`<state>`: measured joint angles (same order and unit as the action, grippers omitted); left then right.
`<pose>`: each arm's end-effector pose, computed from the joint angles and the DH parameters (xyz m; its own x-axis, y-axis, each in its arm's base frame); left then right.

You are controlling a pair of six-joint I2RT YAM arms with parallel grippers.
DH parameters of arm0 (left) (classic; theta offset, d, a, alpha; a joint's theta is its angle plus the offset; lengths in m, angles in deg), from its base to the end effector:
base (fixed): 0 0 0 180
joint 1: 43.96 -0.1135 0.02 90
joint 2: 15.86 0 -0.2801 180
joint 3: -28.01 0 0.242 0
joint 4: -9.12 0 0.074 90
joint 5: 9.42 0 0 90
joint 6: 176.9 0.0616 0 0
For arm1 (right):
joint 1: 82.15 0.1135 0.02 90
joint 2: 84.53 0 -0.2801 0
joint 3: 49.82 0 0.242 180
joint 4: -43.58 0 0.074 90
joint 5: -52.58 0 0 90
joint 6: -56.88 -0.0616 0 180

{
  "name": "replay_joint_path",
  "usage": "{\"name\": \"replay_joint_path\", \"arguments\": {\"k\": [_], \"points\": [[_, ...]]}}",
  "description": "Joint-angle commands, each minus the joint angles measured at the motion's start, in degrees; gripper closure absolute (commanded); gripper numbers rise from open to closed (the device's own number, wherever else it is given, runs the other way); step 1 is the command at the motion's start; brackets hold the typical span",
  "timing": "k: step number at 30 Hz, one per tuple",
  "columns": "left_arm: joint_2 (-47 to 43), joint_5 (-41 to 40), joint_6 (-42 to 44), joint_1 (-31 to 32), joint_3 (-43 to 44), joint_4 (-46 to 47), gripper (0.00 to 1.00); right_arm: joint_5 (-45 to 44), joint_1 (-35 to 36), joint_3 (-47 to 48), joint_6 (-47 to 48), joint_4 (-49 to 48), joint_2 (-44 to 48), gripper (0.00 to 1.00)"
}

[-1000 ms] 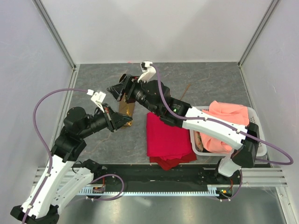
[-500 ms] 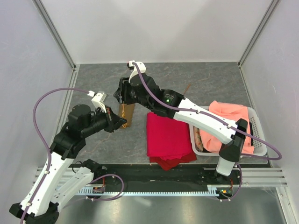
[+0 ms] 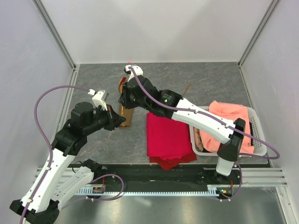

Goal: Fold the napkin into a case and place the utensils inside
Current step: Pass from the left arm to the right, then insert the spoon into the folded napkin.

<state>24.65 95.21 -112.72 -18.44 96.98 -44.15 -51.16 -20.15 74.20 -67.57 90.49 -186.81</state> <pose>0.1206 -0.0748 0.3547 -0.6125 -0.1746 -0.7709 0.3966 0.7758 -0.4907 0.2127 0.3688 0.4199 -0.5927 0.0557 -0.8035 -0.5111 0.7450 0.4287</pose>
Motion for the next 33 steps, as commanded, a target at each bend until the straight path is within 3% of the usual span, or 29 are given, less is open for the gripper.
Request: {"name": "replay_joint_path", "arguments": {"k": [1,3,5,6,9,13,15,17,25,33], "points": [[0.0,-2.67,2.36,-0.12,2.52,1.92,0.98,0.55,0.05,2.74,0.62,1.11,-1.17,0.87],[0.71,-5.38,0.79,-0.12,2.43,1.65,0.94,0.38,0.05,3.01,0.27,0.84,-1.78,1.0],[1.41,-7.94,-0.62,-0.12,1.99,1.56,0.81,-0.58,-0.21,3.62,-0.17,0.93,-2.31,1.0],[1.59,-11.87,-3.07,-0.12,1.91,1.48,0.65,-1.98,-0.56,3.88,-0.43,0.93,-3.09,1.0],[1.15,-19.96,-9.21,-0.21,-0.2,2.08,0.52,-5.67,-2.23,4.85,-0.87,0.58,-5.02,1.0],[1.32,-24.12,-14.42,-0.91,-4.5,5.16,0.6,-8.41,-6.17,6.52,-0.09,-1.52,-9.16,1.0],[3.07,-24.13,-16.35,-1.7,-6.26,6.82,0.81,-10.42,-7.41,8.18,0.79,-2.93,-13.09,1.0],[4.66,-22.12,-17.59,-3.62,-7.49,8.5,0.94,-11.05,-9.26,12.22,1.23,-3.37,-18.01,1.0],[15.19,-8.57,-21.2,-14.52,-15.93,23.51,0.98,-12.01,-12.69,21.02,4.22,-10.14,-30.34,1.0],[22.85,-2.68,-19.97,-15.67,-19.71,33.2,0.98,-11.14,-13.31,27.0,6.33,-18.22,-40.45,1.0]]}}
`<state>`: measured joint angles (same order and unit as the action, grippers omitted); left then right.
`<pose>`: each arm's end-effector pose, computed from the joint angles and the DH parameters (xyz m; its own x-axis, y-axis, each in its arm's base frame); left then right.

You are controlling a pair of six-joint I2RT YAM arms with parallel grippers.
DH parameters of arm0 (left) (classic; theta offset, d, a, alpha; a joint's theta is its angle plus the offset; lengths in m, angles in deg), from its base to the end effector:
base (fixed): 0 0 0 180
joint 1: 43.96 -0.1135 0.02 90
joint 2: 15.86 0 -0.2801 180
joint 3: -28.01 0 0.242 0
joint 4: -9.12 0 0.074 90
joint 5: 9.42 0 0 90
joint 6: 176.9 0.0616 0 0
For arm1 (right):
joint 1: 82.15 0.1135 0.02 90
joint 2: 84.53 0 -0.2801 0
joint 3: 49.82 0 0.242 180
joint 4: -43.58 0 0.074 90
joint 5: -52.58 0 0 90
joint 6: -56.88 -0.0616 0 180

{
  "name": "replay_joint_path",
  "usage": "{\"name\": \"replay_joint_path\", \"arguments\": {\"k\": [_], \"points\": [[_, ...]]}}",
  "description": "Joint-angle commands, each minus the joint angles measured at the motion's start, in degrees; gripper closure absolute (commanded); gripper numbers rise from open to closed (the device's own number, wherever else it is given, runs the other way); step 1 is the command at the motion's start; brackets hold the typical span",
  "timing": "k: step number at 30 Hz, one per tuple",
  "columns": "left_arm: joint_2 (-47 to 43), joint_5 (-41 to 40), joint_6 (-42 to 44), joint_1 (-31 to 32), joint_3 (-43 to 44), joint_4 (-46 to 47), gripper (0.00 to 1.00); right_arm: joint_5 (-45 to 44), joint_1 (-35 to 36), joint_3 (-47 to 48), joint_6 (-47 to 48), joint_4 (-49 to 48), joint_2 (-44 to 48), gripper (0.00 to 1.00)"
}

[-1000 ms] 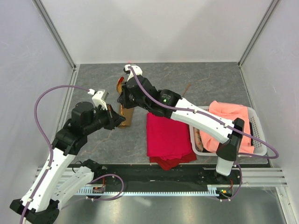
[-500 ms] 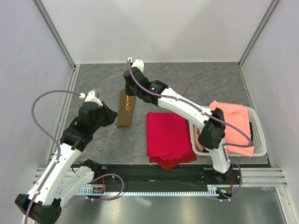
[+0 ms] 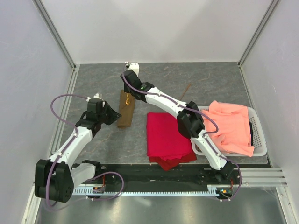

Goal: Fold the napkin into a case and place the utensils inside
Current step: Insert the spoon into the folded napkin.

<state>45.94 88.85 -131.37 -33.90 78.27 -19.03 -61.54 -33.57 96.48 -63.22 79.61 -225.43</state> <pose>0.2235 -0.0487 0.2258 -0.6462 -0.5894 -0.4848 -0.2394 0.7597 -0.6046 0.4094 0.4260 0.2466 -0.5182 0.1045 -0.8489 -0.2218 0.9421 0.2514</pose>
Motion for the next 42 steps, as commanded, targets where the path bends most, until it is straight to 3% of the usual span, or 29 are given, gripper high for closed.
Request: {"name": "replay_joint_path", "arguments": {"k": [1,14,42], "points": [[2.09,3.77,-1.15,-0.22,-1.36,8.52,0.98,-0.67,0.11,5.34,2.07,-8.04,-2.44,1.0],[8.07,3.42,-0.88,-0.31,-5.22,11.87,0.98,0.57,0.29,5.61,0.67,-8.67,-6.23,1.0],[14.84,2.62,-1.23,-0.31,-9.27,17.93,0.98,3.38,1.7,5.43,-12.42,7.42,-2.98,1.0]]}}
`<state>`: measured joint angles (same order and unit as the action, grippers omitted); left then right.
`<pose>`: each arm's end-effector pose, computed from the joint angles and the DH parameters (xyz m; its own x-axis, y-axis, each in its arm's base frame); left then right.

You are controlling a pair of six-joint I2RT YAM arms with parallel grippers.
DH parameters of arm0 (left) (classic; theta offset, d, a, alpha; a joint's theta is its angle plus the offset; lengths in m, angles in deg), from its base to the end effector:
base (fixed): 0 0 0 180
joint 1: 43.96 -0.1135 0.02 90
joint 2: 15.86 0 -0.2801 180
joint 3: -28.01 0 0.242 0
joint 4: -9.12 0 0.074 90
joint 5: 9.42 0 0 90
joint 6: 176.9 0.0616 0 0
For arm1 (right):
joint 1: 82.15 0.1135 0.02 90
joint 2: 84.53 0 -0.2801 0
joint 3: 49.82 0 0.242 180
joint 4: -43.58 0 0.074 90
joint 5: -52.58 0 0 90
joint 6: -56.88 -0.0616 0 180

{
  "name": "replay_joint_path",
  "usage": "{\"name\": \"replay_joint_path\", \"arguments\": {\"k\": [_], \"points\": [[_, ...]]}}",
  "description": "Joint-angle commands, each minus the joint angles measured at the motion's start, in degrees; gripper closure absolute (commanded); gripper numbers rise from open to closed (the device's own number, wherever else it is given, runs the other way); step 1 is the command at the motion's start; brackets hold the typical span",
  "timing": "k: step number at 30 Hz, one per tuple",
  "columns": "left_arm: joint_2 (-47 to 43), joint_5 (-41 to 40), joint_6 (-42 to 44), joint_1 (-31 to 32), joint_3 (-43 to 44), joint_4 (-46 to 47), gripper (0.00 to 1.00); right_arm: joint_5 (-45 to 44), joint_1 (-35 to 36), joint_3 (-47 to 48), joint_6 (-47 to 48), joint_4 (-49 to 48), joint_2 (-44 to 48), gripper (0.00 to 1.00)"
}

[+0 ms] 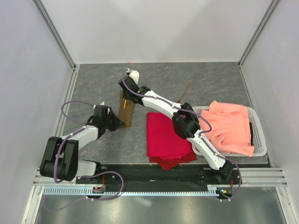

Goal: Fold the napkin into a case and place the utensils inside
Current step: Insert the spoon into the folded napkin.

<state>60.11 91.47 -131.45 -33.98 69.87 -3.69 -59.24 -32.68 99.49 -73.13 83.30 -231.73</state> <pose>0.2386 -0.0538 0.1513 -0.7212 -0.5726 -0.3899 -0.2928 0.7621 -0.5775 0.4081 0.4421 0.1941 -0.6344 0.1765 -0.7526 -0.1389 0.9317 0.3356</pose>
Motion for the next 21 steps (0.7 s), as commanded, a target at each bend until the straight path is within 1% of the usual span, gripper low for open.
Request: {"name": "replay_joint_path", "arguments": {"k": [1,17,21], "points": [[0.68,0.09,-1.15,-0.22,-0.88,2.59,0.98,1.69,0.97,2.07,-2.88,3.99,3.49,1.0],[0.15,1.14,-1.06,-0.22,-1.05,3.21,0.98,6.88,1.77,-1.01,-4.9,7.15,4.46,1.0],[0.15,1.06,-0.97,-0.22,-1.14,3.21,0.98,8.11,2.03,-1.27,-4.99,7.07,4.29,0.96]]}}
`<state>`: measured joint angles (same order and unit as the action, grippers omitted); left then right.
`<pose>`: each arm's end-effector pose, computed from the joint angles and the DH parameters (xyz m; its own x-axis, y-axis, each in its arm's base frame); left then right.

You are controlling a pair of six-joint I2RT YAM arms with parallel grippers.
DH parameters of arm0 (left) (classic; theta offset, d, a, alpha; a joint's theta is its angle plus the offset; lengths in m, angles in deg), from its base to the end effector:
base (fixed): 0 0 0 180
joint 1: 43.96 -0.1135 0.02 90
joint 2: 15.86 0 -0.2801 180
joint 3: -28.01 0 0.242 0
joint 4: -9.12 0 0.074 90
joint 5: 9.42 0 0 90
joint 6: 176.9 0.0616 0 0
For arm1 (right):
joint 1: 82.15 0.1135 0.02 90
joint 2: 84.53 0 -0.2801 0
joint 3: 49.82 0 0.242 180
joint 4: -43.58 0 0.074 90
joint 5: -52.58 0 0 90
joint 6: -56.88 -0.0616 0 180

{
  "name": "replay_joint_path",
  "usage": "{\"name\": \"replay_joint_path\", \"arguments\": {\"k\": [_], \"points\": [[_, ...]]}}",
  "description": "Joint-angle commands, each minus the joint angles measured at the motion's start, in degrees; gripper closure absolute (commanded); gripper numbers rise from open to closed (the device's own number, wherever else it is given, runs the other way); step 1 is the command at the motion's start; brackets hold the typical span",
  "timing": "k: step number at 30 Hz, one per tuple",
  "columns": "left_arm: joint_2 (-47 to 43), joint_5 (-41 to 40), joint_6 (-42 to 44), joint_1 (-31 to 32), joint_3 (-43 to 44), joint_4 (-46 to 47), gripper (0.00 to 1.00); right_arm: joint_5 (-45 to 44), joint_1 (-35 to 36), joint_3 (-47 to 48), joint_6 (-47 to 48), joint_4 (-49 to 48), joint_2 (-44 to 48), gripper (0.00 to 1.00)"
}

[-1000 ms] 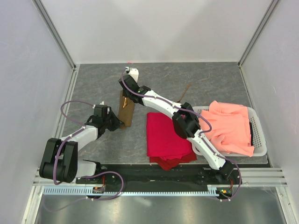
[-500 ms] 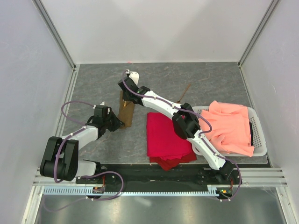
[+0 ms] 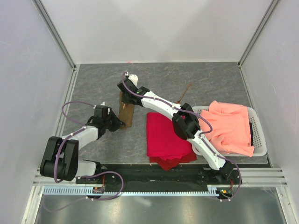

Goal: Fold the napkin into a case and place the utensils inside
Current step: Insert the spoon into the folded napkin.

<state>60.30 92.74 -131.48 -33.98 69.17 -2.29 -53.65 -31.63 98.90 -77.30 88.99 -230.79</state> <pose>0.2378 -0.0550 0.1494 -0.7274 -0.5687 -0.3840 -0.2781 0.7559 -0.5926 0.3898 0.4461 0.1887 -0.7365 0.1583 -0.6576 -0.1363 0.9176 0.3735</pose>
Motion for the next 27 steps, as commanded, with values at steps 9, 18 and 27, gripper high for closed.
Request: {"name": "replay_joint_path", "arguments": {"k": [9,18,27], "points": [[-4.86,0.67,0.19,-0.31,-0.79,-0.56,0.98,4.1,0.46,-1.92,1.29,0.5,2.73,0.73],[-14.99,-1.35,-1.82,-0.31,-2.55,-6.89,0.98,7.35,0.01,-1.21,3.93,-0.37,1.59,0.63],[-12.18,-0.65,-3.67,-0.31,-3.69,-6.28,0.98,5.77,-0.16,0.54,6.48,-1.34,-0.87,0.63]]}}
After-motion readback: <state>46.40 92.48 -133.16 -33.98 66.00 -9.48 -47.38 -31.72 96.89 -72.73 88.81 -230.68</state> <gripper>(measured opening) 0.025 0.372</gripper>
